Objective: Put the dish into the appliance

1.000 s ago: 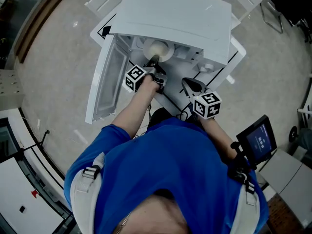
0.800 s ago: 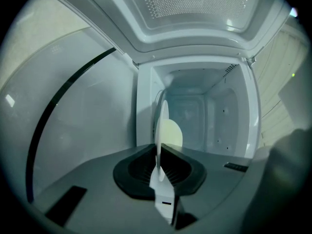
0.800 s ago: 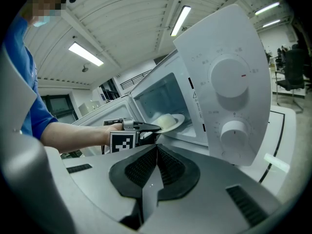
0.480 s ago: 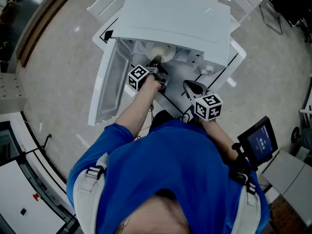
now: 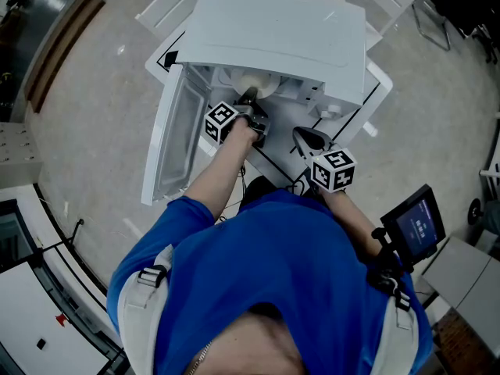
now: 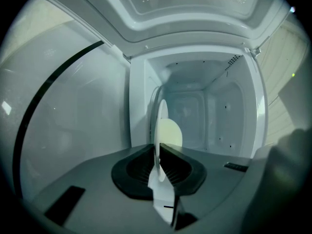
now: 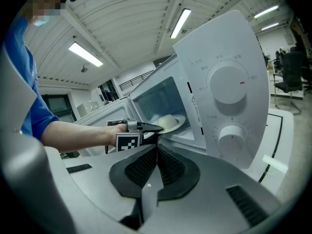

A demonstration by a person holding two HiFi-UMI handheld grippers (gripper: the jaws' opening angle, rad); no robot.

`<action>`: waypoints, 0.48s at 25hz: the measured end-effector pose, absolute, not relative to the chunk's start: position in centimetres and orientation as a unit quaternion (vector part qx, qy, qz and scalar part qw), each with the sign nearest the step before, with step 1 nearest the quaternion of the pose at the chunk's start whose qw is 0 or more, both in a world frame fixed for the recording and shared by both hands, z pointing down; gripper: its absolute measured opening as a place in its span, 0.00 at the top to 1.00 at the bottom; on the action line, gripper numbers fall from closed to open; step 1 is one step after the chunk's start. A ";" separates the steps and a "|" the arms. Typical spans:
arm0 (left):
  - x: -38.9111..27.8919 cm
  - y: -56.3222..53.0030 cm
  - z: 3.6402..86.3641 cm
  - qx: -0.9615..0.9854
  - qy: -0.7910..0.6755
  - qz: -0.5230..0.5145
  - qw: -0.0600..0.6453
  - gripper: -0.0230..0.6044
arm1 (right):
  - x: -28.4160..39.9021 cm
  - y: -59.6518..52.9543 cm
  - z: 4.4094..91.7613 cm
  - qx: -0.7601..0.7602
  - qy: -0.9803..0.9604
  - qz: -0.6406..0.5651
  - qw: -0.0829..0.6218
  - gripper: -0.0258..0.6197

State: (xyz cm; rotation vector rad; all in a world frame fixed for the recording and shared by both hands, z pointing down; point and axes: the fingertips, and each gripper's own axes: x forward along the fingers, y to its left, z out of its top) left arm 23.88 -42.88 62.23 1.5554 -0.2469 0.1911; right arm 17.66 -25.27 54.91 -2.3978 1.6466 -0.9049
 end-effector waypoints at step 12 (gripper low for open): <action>23.7 -43.1 61.5 0.738 -0.090 0.086 0.664 0.86 | 17.2 -25.4 54.8 -0.782 0.548 -0.295 0.041 0.96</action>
